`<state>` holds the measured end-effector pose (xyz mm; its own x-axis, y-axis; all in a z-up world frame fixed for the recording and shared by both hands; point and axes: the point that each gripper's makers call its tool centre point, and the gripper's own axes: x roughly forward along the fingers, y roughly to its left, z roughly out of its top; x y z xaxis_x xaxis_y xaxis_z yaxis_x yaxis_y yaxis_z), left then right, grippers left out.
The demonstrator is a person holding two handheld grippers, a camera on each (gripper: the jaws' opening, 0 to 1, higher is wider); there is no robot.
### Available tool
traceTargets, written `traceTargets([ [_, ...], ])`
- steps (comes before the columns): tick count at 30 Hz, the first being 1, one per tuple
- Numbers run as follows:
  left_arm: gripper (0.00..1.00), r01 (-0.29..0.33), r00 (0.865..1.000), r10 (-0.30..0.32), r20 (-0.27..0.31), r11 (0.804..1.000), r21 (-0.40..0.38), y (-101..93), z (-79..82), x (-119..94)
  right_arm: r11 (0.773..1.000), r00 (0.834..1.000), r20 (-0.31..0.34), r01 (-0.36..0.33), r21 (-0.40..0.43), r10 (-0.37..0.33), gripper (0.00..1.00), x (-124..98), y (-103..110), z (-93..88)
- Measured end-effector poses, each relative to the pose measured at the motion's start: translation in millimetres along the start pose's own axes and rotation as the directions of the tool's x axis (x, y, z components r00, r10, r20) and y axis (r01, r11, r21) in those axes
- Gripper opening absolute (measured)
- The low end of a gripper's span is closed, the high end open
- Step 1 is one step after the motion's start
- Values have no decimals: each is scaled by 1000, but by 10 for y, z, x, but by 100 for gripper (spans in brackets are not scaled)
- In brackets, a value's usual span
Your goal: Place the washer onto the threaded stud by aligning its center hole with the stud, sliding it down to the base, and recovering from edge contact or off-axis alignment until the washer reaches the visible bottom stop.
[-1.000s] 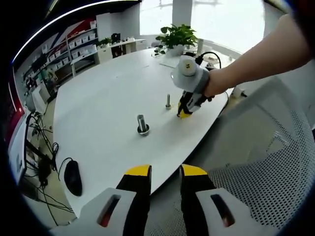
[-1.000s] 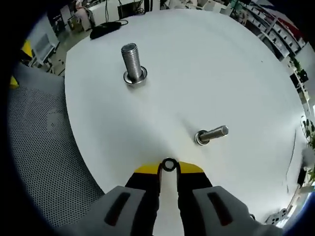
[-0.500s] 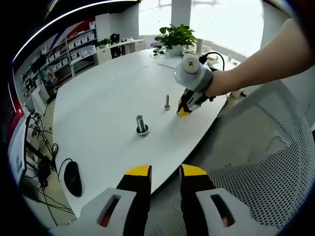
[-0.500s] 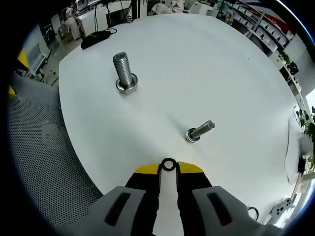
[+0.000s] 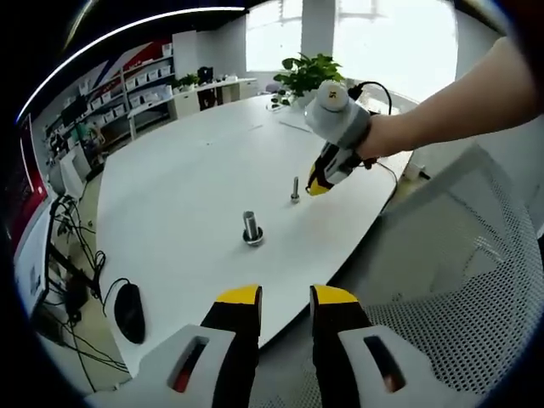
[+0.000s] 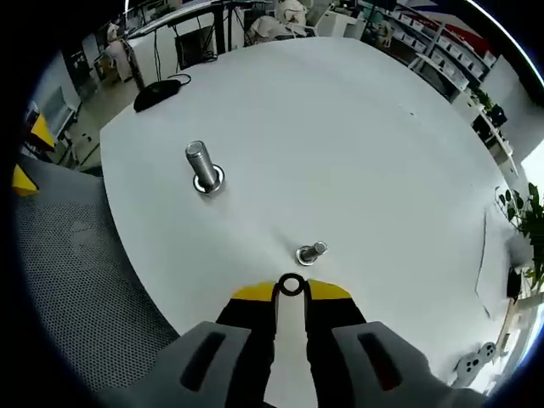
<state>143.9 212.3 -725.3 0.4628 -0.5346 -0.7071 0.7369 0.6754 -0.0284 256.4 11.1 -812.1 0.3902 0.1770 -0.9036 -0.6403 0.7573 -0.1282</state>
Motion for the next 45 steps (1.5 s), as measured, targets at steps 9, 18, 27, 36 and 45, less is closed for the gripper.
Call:
traceTargets([
  [9, 21, 5, 1000, -5, 11, 1000, -13, -10, 4, -13, 1000, 1000, 21, 23, 11, -24, 14, -151, -227, 44],
  [18, 21, 5, 1000, -5, 2, 1000, -12, -15, -17, -7, 998, 1000, 10, 24, -57, -23, 14, -209, -318, 117],
  [27, 21, -14, 1000, 15, 23, 1000, -21, 24, 18, -32, 995, 1000, 2, -13, -100, 13, 14, -200, -365, 289],
  [36, 21, -52, 997, 54, 49, 998, -31, 104, 67, -63, 986, 998, -24, -58, -153, 55, 14, -151, -365, 255],
  [45, 21, -49, 998, 50, 23, 999, -20, 87, 27, -38, 986, 996, -10, -87, -140, 86, 14, -117, -333, 199],
])
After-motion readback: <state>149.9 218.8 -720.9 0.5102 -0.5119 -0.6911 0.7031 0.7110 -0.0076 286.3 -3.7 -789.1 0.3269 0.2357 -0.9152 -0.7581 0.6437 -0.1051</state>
